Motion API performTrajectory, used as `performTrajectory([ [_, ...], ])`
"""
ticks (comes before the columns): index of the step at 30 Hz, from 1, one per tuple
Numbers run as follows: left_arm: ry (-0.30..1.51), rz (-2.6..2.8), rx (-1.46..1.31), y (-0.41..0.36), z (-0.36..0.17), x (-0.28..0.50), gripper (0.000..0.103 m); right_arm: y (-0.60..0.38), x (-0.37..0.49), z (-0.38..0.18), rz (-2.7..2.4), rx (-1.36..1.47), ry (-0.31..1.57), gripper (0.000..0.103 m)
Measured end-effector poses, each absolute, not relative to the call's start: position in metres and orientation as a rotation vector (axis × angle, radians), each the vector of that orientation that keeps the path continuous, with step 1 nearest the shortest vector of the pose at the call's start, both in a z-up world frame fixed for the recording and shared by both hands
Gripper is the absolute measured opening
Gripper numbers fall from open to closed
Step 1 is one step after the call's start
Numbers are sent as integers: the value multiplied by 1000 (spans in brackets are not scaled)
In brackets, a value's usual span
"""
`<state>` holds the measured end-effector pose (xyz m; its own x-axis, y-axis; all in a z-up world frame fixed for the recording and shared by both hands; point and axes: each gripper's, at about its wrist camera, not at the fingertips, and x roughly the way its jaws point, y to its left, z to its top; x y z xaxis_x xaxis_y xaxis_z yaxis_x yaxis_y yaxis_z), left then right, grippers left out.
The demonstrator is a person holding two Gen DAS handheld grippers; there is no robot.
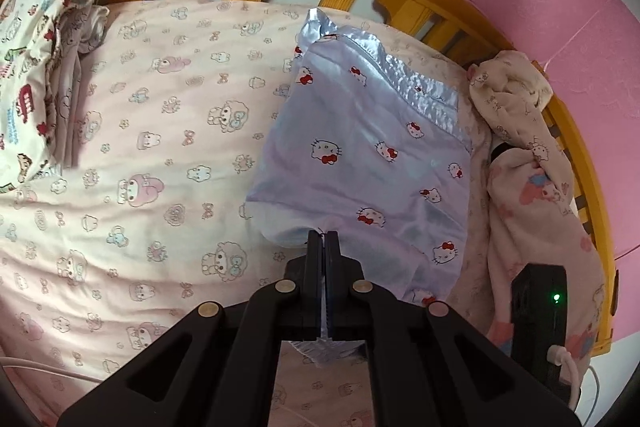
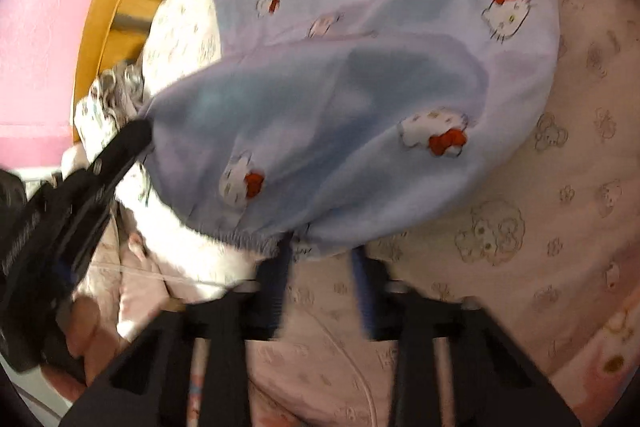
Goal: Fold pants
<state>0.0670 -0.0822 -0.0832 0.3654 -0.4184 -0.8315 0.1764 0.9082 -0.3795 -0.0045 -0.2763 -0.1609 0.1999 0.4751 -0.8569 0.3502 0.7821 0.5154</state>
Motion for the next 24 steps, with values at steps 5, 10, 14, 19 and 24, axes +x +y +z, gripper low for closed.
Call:
performTrajectory([
  [5,1188,-359,-240,-72,-93,57,1,-288,-19,-144,-65,566,1363,0],
  [10,1282,-387,-204,-81,-116,36,2,-310,-23,-124,-223,469,1288,0],
  [14,1284,-378,-122,-96,-121,31,4,-325,-19,-131,-238,483,1338,0],
  [19,1264,-330,-71,-96,-125,38,13,-344,-19,-136,-244,563,1331,4],
  [24,1313,-316,-77,-88,-144,37,39,-322,-20,-144,-104,585,1367,49],
])
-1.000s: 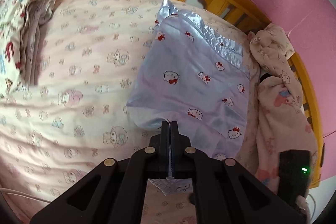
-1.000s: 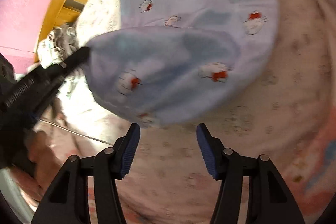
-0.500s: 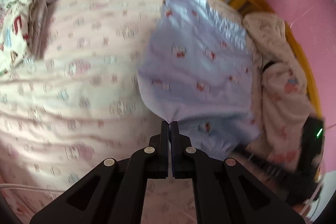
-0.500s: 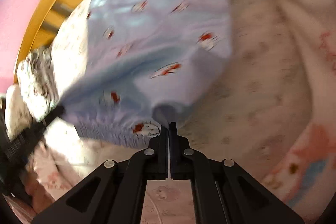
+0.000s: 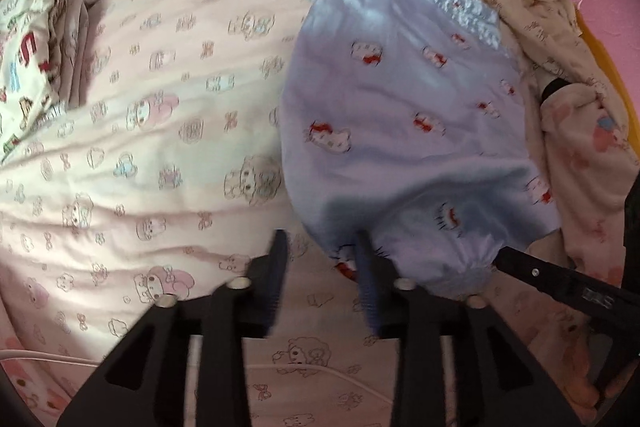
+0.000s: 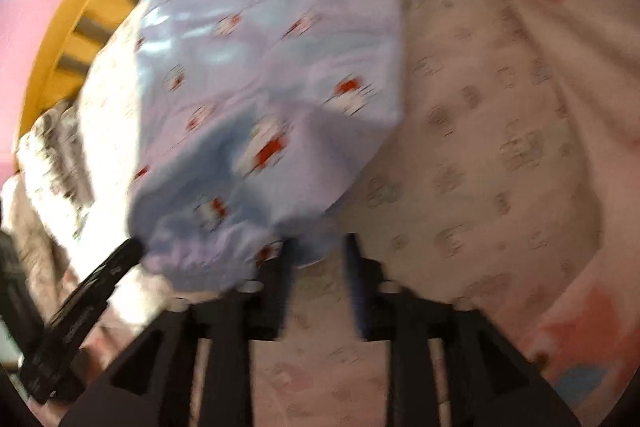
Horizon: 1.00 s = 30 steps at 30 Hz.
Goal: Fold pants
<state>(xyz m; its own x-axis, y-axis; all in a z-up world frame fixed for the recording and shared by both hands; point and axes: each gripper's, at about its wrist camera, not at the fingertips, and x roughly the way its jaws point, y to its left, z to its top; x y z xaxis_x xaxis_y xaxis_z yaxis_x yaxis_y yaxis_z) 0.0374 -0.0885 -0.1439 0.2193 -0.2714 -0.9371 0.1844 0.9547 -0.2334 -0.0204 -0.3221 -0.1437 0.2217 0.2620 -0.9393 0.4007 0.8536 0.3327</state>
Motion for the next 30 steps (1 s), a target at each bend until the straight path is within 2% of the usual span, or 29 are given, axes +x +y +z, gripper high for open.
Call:
performTrajectory([
  [1,1320,-326,-98,-87,-147,37,41,-319,-20,-145,-83,591,1371,61],
  [2,1330,-346,-137,-85,-149,37,42,-314,-18,-149,-50,608,1382,63],
  [7,1374,-424,-307,-79,-161,39,47,-313,-15,-180,-68,729,1461,63],
  [10,1384,-444,-356,-81,-166,42,47,-322,-14,-188,-83,832,1424,63],
  [11,1387,-453,-379,-81,-168,43,47,-321,-14,-188,-86,832,1414,61],
  [13,1388,-467,-412,-82,-169,47,48,-320,-11,-189,-77,828,1401,44],
  [15,1386,-479,-414,-85,-172,49,50,-315,-7,-194,-83,820,1407,38],
  [16,1388,-482,-405,-89,-174,51,48,-314,-6,-194,-90,812,1406,33],
  [17,1391,-477,-391,-92,-177,51,30,-311,-5,-193,-93,795,1402,28],
  [18,1392,-477,-375,-96,-179,50,10,-309,-5,-192,-81,784,1399,20],
  [19,1391,-479,-348,-98,-177,47,1,-308,-4,-190,-77,774,1398,17],
  [23,1318,-443,-257,-93,-145,25,1,-298,-8,-163,-11,700,1370,14],
  [27,1319,-403,-203,-87,-115,-2,1,-273,-25,-128,76,558,1384,14],
  [30,1355,-352,-199,-78,-108,-23,1,-262,-41,-114,129,567,1415,14],
])
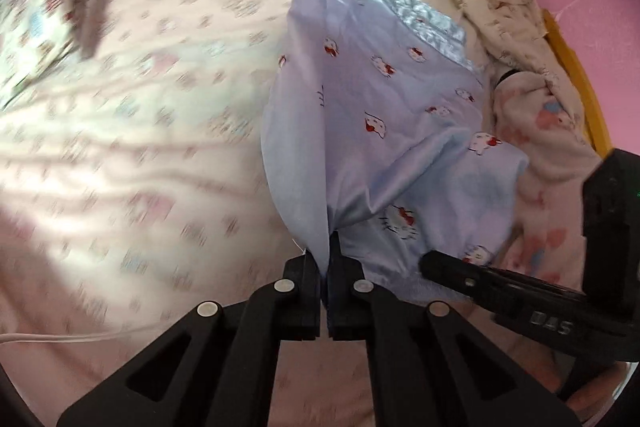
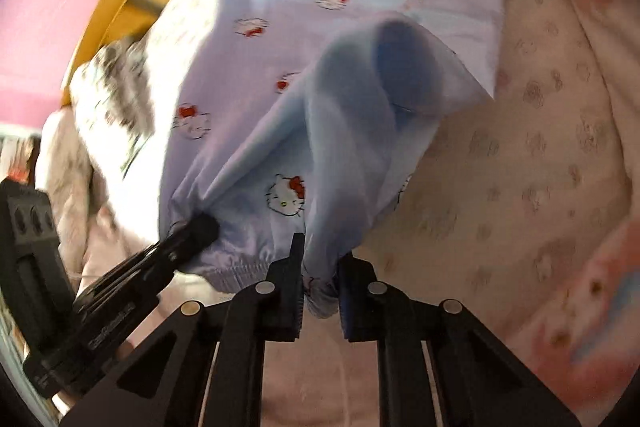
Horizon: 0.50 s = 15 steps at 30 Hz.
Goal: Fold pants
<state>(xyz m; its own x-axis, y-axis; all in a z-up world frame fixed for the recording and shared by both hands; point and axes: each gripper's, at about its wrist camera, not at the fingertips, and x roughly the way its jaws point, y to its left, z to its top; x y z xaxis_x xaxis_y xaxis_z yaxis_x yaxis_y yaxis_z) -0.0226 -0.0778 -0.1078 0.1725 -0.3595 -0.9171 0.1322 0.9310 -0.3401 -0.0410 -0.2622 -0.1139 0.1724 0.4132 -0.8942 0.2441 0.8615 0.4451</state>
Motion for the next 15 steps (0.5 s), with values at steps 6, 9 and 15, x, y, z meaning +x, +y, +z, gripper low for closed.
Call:
performTrajectory([
  [6,1463,-356,-326,-57,-104,-56,1,-267,-77,-92,191,619,1462,14],
  [9,1482,-356,-301,-62,-98,-68,1,-268,-90,-91,187,628,1499,14],
  [15,1251,-389,-300,-60,-17,-59,1,-275,-68,-10,259,548,1246,14],
])
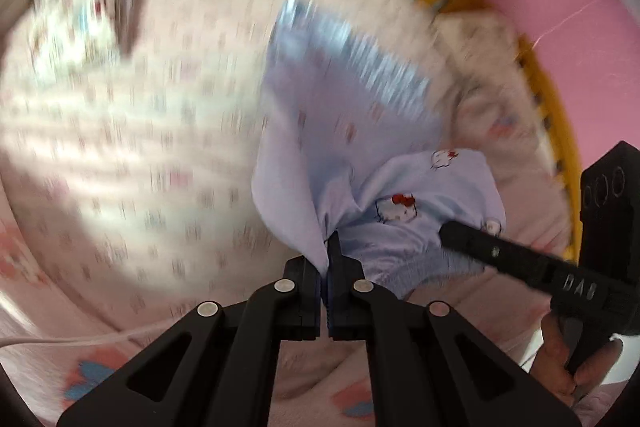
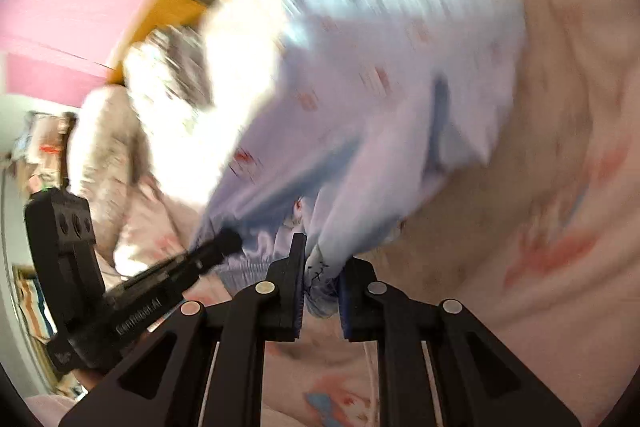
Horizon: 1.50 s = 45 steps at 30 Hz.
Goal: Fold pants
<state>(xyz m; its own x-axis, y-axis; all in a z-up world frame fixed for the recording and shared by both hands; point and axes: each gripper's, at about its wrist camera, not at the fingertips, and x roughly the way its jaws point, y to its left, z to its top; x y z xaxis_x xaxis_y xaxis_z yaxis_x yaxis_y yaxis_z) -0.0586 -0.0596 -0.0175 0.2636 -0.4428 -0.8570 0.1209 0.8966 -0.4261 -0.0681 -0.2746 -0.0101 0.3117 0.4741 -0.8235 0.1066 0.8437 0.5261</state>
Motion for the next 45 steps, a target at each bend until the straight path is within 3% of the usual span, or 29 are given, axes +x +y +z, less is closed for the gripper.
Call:
performTrajectory([
  [8,843,-448,-322,-50,127,-50,1,-274,-43,130,378,438,865,14],
  [13,707,-475,-331,-43,187,-51,1,-274,-51,196,436,409,715,14],
  [17,625,-445,-279,-42,208,-52,1,-263,-50,227,448,371,657,14],
  [25,674,-352,-271,-32,183,36,1,-237,45,208,409,340,708,14],
  [29,590,-360,-269,-20,217,76,1,-230,87,239,426,343,616,14],
  [34,475,-366,-220,-17,256,67,1,-226,82,280,455,290,486,14],
  [39,565,-388,-190,-23,212,53,1,-224,59,250,440,244,534,14],
  [45,929,-363,-220,-26,60,31,1,-219,35,107,372,258,850,14],
])
